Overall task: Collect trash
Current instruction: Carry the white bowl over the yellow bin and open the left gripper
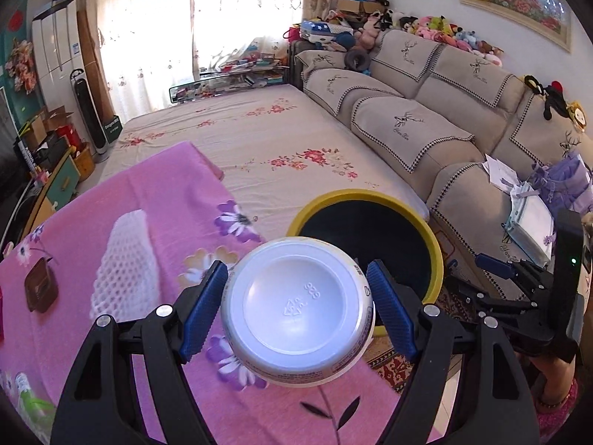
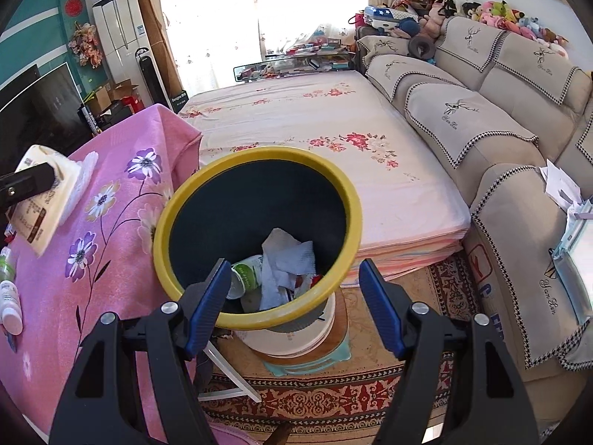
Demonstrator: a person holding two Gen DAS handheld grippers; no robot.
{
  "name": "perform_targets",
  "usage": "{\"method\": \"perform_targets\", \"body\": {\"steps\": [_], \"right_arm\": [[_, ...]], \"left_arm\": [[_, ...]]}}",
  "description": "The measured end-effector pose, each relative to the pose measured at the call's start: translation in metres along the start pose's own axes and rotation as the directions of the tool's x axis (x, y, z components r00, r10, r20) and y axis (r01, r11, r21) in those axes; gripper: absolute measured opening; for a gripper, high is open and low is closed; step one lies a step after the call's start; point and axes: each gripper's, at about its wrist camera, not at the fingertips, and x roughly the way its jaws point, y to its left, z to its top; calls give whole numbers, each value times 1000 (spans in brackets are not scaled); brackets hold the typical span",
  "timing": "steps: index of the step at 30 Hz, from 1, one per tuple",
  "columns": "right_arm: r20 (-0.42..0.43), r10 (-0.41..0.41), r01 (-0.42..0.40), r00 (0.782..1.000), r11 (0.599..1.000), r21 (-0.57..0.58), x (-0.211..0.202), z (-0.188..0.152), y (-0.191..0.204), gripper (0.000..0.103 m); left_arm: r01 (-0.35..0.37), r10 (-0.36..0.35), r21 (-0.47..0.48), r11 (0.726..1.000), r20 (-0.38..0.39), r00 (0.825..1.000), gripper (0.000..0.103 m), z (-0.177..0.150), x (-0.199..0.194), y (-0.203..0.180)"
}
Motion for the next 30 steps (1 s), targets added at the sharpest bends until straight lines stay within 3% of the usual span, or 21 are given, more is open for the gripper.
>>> {"method": "perform_targets", "body": {"steps": [11,13,16,20,24,30], "right_arm": [[-15,-7,8,1000,999,40,8,-4,-25,68],[-20,-7,8,1000,999,40,10,-4,-25,68],[-24,-4,5,1000,999,40,11,-4,-24,68],[-21,5,-4,1000,999,39,10,-5,-23,68],[-22,11,-10,1000,999,32,10,-4,-20,69],[-27,19,-19,999,1000,1,9,-4,-3,69]], "left_arm": [[9,-6,59,998,-56,998,77,44,90,-59],[-4,6,57,998,-49,999,89,50,98,-63],[-16,18,47,999,-43,999,91,57,105,-62],[-6,6,2,1000,-23,1000,91,51,82,-50],[-39,40,-17,999,54,998,93,31,30,-33],[-75,84,-91,993,101,991,95,-10,-41,12]]}}
